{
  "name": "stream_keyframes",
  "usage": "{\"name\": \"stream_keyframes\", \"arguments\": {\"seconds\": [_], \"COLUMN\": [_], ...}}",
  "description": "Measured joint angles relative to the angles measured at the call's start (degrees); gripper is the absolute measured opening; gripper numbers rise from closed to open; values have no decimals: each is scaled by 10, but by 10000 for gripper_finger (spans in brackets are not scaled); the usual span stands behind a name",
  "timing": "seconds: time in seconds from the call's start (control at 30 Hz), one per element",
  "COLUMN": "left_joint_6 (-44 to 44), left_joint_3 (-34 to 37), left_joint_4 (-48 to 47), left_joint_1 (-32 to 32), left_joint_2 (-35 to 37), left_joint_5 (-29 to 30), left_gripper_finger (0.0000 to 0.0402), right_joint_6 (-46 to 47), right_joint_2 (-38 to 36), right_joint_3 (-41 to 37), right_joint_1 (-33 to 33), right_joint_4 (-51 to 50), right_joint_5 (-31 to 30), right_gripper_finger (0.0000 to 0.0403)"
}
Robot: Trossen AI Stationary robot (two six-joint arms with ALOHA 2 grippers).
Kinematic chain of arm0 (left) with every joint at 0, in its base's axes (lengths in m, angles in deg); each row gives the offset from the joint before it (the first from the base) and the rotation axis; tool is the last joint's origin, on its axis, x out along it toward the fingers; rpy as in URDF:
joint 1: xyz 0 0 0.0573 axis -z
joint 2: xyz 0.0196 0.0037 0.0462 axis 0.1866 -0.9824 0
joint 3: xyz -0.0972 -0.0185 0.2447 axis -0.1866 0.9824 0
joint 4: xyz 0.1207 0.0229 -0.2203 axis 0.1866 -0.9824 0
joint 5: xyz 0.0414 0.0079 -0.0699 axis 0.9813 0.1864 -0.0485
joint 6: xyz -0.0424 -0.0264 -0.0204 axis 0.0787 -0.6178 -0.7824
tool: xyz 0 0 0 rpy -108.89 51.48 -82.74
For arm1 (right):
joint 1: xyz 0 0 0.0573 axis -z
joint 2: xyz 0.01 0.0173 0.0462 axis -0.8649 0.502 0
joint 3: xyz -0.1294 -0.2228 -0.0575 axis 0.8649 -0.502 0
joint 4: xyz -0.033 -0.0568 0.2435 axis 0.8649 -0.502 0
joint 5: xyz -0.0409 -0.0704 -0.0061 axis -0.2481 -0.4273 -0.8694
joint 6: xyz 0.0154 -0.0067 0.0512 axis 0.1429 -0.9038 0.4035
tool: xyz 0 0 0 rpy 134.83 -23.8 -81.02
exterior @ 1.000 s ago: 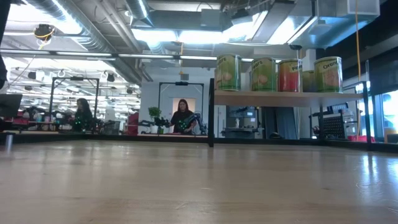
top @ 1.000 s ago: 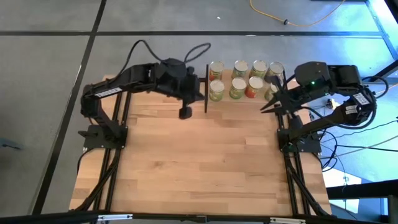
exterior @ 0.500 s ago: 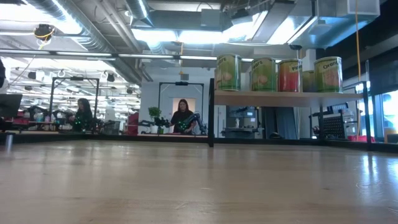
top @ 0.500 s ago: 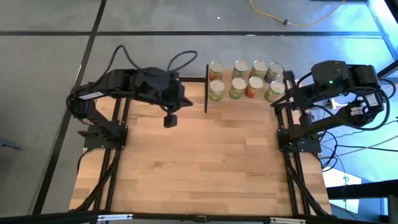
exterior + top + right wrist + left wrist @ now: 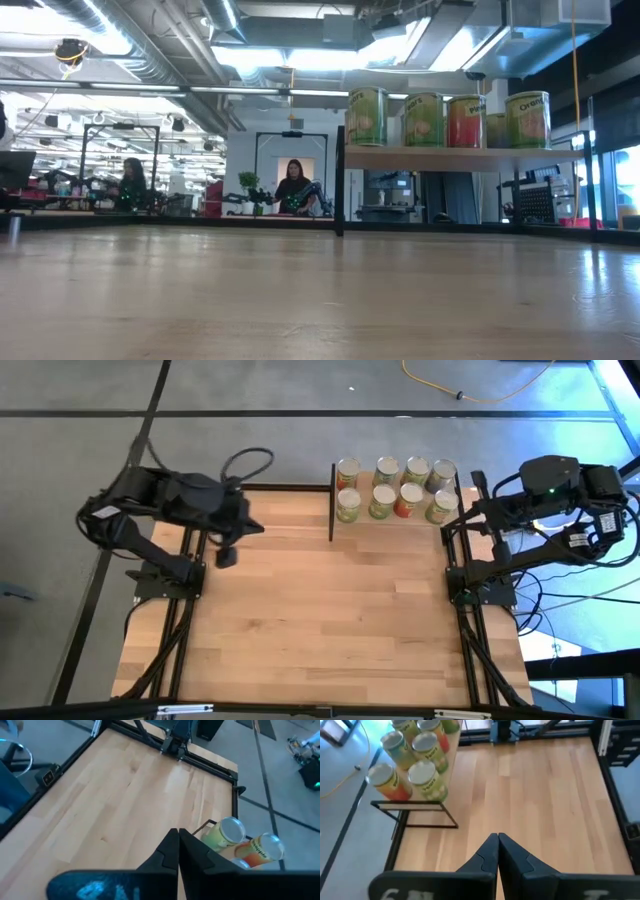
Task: Pick and place cans onto a shelf
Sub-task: Return to Home Position
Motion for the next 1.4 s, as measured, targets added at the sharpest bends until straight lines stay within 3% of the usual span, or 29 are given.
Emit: {"name": "stream_keyframes", "arguments": {"seconds": [0.17, 0.3, 0.5, 0.87, 1.23, 1.4], "left_joint_6": [3, -1, -7, -20, -35, -34], "left_joint_3": [32, 108, 268, 529, 688, 745], "left_joint_4": [-26, -2, 135, 286, 390, 436], "left_joint_1": [17, 23, 26, 25, 25, 25], "left_joint_2": [50, 125, 265, 537, 751, 783], "left_joint_5": [5, 13, 16, 20, 22, 25], "left_gripper_finger": [0, 0, 0, 0, 0, 0], "right_joint_6": [44, 68, 92, 121, 199, 221], "right_joint_2": [-24, -53, -85, -171, -285, -325], "right_joint_3": [-52, -122, -219, -378, -525, -603], "right_joint_1": [0, 0, 0, 0, 0, 0], "right_joint_4": [55, 131, 220, 358, 456, 531], "right_joint_5": [0, 0, -1, -1, -30, -30], "right_gripper_finger": [6, 6, 5, 5, 5, 5]}}
